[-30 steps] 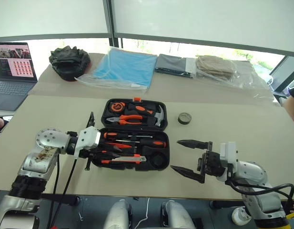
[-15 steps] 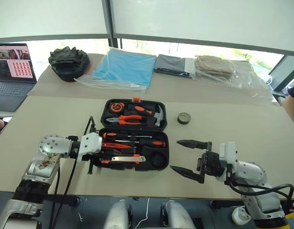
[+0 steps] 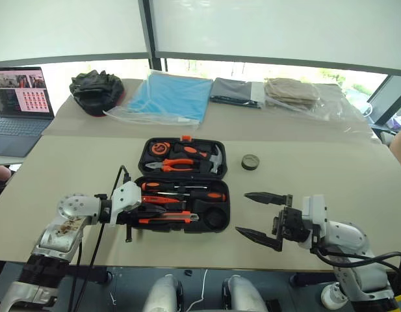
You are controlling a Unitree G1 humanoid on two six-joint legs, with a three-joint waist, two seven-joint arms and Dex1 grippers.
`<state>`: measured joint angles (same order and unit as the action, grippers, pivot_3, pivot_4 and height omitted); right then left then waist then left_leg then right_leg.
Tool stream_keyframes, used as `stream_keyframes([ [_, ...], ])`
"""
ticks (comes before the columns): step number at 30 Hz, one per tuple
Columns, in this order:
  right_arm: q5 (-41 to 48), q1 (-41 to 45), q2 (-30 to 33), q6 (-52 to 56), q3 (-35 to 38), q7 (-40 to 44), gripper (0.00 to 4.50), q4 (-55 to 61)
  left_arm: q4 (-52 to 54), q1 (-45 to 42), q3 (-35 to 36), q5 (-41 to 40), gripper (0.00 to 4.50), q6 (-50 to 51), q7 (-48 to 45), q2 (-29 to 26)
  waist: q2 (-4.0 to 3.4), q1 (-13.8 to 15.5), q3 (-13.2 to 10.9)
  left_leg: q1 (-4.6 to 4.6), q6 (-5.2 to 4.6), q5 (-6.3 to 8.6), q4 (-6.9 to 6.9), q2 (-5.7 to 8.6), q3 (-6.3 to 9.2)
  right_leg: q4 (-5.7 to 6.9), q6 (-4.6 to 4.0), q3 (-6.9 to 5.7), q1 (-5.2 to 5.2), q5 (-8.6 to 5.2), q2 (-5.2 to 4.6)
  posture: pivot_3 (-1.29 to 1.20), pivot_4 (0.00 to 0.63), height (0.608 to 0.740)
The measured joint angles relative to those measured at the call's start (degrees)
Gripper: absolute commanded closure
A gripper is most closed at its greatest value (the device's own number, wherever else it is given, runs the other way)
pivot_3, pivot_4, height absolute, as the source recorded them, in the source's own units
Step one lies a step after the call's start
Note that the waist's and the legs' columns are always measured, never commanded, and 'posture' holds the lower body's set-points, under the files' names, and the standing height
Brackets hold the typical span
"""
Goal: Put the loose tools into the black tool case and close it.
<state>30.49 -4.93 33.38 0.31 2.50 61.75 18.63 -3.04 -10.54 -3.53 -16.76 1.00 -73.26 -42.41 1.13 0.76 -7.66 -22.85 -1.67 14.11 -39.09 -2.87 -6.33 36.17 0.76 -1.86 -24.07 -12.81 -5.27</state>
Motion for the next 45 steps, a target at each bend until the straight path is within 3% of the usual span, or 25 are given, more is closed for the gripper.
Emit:
stream_keyframes([
  [1,0.07,-0.54,0.21,0.0,0.99,-0.24,0.0,0.01,-0.14,0.58,0.71,-0.86,4.44,-0.79,0.03,0.57,0.01,-0.09,-0.01,-0.05,0.0,0.0,0.01,-0.01,-0.01,0.0,-0.04,0.03,-0.06,0.03,0.02,0.0,0.15,0.74],
  [4,0.5,-3.23,0.83,-0.03,4.47,-0.79,0.0,0.16,0.33,2.6,3.75,-4.06,3.82,-0.04,0.7,1.17,0.13,-0.2,-0.08,-0.11,0.0,0.0,0.06,-0.02,-0.01,-0.02,-0.05,0.04,-0.12,0.02,0.06,0.0,0.15,0.74],
  [10,0.49,-15.31,0.23,-3.4,15.14,-2.77,0.0,-0.66,2.63,8.27,17.5,-12.03,1.71,6.8,1.87,-4.57,0.18,-0.1,-0.11,-0.16,-0.02,0.02,0.13,-0.03,0.01,-0.11,0.02,-0.02,-0.15,-0.05,-0.03,0.0,0.15,0.74],
  [14,-1.09,-16.46,-1.74,-5.16,17.22,-6.06,0.0,-1.24,2.5,9.9,21.55,-16.38,0.28,9.27,0.01,-4.82,0.18,-0.1,-0.12,-0.04,0.01,0.01,0.11,-0.04,-0.04,-0.11,0.02,0.03,-0.1,-0.36,-0.07,0.0,0.15,0.74],
  [15,-1.39,-16.43,-1.75,-4.81,17.4,-7.45,0.0,-1.24,2.15,10.31,22.31,-17.25,0.1,9.88,-0.51,-4.84,0.18,-0.14,-0.12,-0.03,0.03,0.0,0.11,-0.06,-0.06,-0.09,0.0,0.04,-0.11,-0.35,-0.06,0.0,0.15,0.74],
  [18,-0.82,-11.56,-1.9,4.31,17.58,-16.56,0.0,-0.5,0.97,10.61,23.79,-18.85,0.1,10.4,-2.06,-4.86,0.2,-0.49,-0.14,-0.01,0.09,-0.03,0.12,-0.09,-0.13,-0.06,-0.14,0.14,-0.2,-0.23,-0.05,0.0,0.15,0.74],
  [21,-1.68,0.22,3.74,17.86,13.42,-23.68,0.0,2.29,1.23,8.33,24.71,-21.87,0.1,12.22,-1.62,-3.1,0.13,-0.88,-0.21,-0.03,0.01,-0.1,0.12,-0.07,-0.17,-0.02,-0.17,0.32,-0.28,-0.12,-0.05,0.0,0.15,0.74],
  [24,-4.61,14.89,8.63,28.04,5.86,-24.68,0.0,0.92,2.6,6.24,24.78,-24.09,0.1,14.54,0.03,-1.98,0.21,-1.0,-0.24,-0.1,-0.04,-0.14,0.14,-0.04,-0.11,-0.07,-0.4,0.27,-0.29,-0.01,0.05,0.0,0.15,0.74],
  [27,-10.27,29.66,12.31,33.14,-5.25,-20.23,0.0,-7.54,3.34,4.85,23.65,-23.49,0.1,14.01,1.21,-0.82,0.24,-1.09,-0.24,-0.25,-0.09,-0.11,0.19,0.02,-0.15,-0.15,-0.36,0.26,-0.4,0.08,0.06,0.0,0.15,0.74],
  [33,-23.72,46.58,10.82,29.03,-21.93,-10.53,0.0,-27.98,3.64,3.3,21.91,-21.0,0.1,10.29,1.62,0.9,0.26,-1.0,-0.25,-0.98,-0.23,0.0,0.14,0.17,-0.23,-0.17,0.02,0.27,-1.03,0.25,0.02,0.0,0.15,0.74],
  [40,-33.2,56.8,5.36,20.37,-30.61,-2.53,0.0,-45.12,7.32,1.08,17.5,-20.54,0.1,9.16,0.56,2.51,0.26,-1.41,-0.25,-1.04,-0.25,0.01,0.12,0.22,-0.28,-0.2,0.08,0.28,-1.05,0.28,0.02,0.0,0.15,0.74],
  [45,-37.42,62.11,0.64,16.02,-31.47,-0.12,1.44,-55.94,7.8,2.12,16.74,-20.24,0.0,9.09,-0.08,2.29,0.26,-1.95,-0.26,-0.95,-0.19,-0.03,0.12,0.17,-0.3,-0.07,0.06,0.3,-1.05,0.29,0.06,0.0,0.15,0.74],
])
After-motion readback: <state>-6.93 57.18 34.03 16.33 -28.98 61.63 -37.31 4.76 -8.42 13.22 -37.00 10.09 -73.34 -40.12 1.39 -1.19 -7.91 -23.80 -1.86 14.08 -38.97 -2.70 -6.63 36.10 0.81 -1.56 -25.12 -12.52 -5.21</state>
